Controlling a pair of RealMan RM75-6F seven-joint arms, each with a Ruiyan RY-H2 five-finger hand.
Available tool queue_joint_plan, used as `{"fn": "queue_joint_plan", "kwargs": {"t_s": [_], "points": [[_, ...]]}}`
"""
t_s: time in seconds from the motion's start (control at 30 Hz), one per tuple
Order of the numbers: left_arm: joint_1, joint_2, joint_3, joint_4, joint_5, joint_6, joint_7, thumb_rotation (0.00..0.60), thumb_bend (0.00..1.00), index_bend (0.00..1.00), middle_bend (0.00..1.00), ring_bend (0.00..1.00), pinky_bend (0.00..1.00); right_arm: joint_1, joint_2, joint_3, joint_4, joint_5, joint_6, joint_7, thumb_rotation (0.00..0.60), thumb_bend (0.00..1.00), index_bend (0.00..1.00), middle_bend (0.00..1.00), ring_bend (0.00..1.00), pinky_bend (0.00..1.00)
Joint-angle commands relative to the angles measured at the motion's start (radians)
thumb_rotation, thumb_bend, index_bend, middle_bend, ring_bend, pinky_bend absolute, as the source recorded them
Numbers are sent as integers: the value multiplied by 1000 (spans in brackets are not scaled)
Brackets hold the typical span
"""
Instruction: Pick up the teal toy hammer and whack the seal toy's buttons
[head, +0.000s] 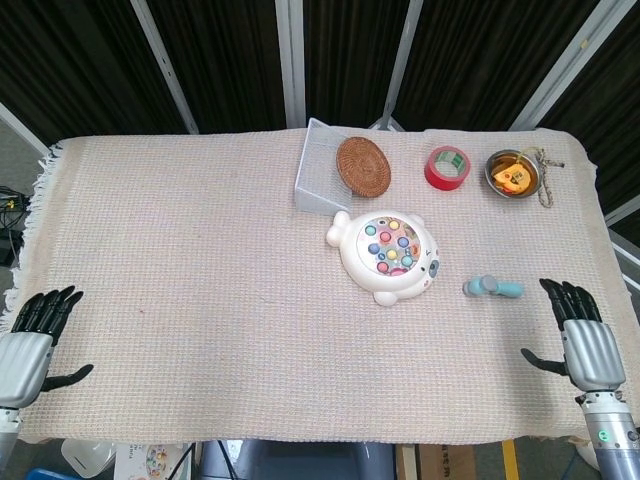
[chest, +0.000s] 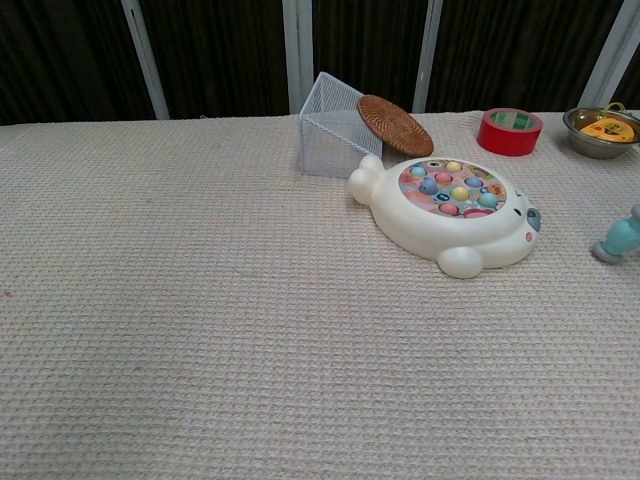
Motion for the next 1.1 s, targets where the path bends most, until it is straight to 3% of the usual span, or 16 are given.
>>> {"fn": "queue_joint_plan", "kwargs": {"t_s": [0.03, 0.4, 0.57, 0.87, 1.1], "points": [[0, 2, 1, -1, 4, 2, 1, 600, 46, 0, 0, 0, 0, 32, 23, 14, 14, 9, -55, 40, 600, 170, 2, 128, 43, 61], [4, 13, 4, -26, 20, 18, 25, 600, 46, 0, 0, 0, 0, 220, 40, 58, 164, 53, -374, 221, 600, 214, 4, 128, 43, 61], [5, 18, 6, -43, 26, 19, 44, 600, 46, 0, 0, 0, 0, 286, -21, 50, 284, 58, -495, 282, 600, 264, 93, 145, 52, 61], [7, 25, 10, -67, 35, 20, 70, 600, 46, 0, 0, 0, 0, 352, -143, 24, 461, 37, -600, 363, 600, 318, 225, 237, 124, 86], [4, 27, 11, -71, 33, 13, 71, 600, 46, 0, 0, 0, 0, 367, -192, 17, 528, 31, -610, 395, 600, 350, 305, 306, 188, 121]]}}
